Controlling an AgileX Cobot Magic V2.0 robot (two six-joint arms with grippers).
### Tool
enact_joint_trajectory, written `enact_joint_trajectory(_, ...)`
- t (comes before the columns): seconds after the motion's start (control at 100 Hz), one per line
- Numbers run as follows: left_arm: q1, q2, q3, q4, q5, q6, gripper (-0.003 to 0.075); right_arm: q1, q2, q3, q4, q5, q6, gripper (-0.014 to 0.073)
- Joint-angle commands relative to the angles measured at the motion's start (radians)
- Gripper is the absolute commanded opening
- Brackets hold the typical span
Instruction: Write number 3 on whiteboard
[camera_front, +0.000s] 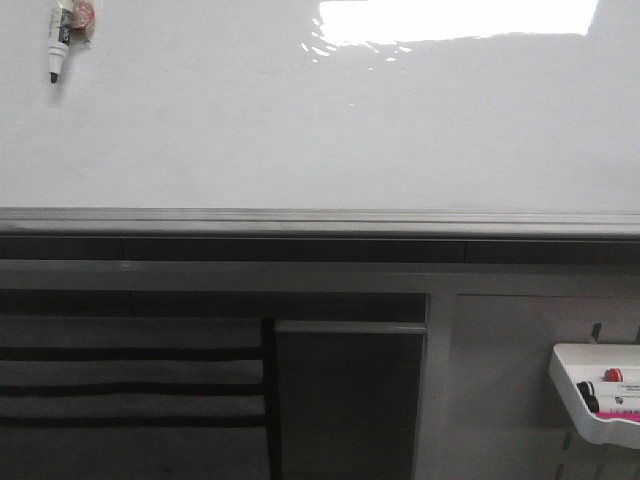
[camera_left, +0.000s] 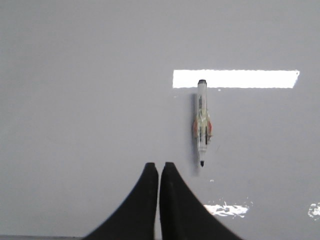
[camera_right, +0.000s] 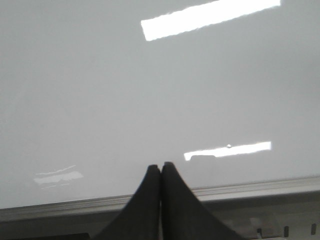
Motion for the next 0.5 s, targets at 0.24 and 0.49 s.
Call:
enact_joint_trajectory(0.24,0.002,0.288,-0.339,0.002,0.242,0.003,-0.002,-0.001,0.304,-0.31,0.0,0.13,-0.108,-0.0062)
enact_joint_trajectory(0.49,0.002,0.406,-0.345,0.002,0.211,0.003,-0.002,-0.001,0.405,-0.345,0.0,0.123,-0.108,-0.0062)
